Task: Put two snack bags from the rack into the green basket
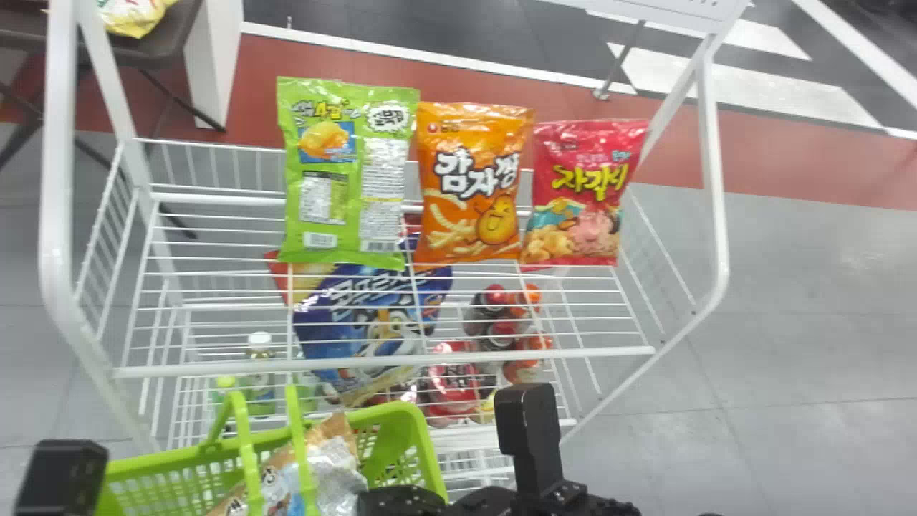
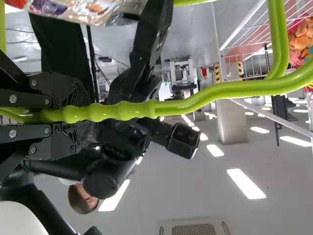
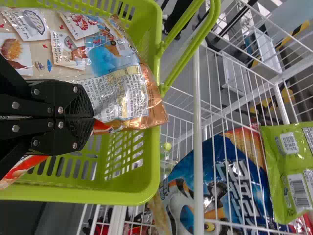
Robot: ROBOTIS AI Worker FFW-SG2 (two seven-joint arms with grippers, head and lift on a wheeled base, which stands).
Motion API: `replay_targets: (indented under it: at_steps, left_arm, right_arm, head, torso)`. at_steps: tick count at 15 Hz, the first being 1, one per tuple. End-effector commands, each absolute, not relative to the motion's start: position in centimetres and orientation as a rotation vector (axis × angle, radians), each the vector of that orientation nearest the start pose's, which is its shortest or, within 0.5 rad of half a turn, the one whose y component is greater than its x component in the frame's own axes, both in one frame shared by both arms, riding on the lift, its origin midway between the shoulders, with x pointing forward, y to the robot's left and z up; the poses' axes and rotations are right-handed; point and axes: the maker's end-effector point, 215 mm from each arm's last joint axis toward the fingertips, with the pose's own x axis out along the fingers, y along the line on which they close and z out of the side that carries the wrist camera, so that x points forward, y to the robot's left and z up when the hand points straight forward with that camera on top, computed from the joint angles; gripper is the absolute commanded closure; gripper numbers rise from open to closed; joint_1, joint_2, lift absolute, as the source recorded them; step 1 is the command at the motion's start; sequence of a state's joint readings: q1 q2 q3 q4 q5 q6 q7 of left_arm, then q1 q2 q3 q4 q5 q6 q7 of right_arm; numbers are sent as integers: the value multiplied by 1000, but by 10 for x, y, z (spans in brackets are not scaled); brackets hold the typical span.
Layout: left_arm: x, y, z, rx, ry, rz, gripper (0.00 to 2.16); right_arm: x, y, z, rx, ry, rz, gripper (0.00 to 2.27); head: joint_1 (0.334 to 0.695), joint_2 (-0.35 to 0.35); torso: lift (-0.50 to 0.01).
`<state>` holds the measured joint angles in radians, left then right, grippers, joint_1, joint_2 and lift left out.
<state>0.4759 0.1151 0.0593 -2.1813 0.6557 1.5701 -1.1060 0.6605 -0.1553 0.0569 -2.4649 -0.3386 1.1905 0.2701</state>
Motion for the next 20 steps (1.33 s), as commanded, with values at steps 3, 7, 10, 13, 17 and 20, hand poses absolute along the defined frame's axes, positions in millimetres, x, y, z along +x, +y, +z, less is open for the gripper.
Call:
replay_targets:
  at_steps: [3, 7, 10, 13, 17, 20]
  left_arm:
    - [162, 6, -351, -1138, 1092, -1337, 1264]
    - [162, 5, -350, -1136, 1091, -1340, 1264]
    - [161, 6, -351, -1141, 1093, -1338, 1264]
    - [160, 6, -351, -1142, 1094, -1337, 1264]
    - [161, 6, -351, -1139, 1091, -1339, 1264]
    - [161, 6, -351, -1144, 1090, -1336, 1264]
  right_arm:
    - [211, -64, -509, 191, 1094, 599, 2236]
    - [215, -59, -526, 126, 1098, 588, 2223]
    - [230, -81, -507, 122, 1039, 525, 269]
    - [254, -107, -469, 147, 916, 472, 19]
    - [292, -136, -421, 288, 741, 456, 63]
    - [349, -192, -367, 250, 465, 353, 66]
  head:
    - [695, -235]
    - [695, -210]
    - [695, -204]
    - [695, -252]
    - [695, -315]
    - [695, -347]
  torso:
    - [-3]
    - [-3]
    - [-3]
    - [-3]
    - [-3]
    - [-3]
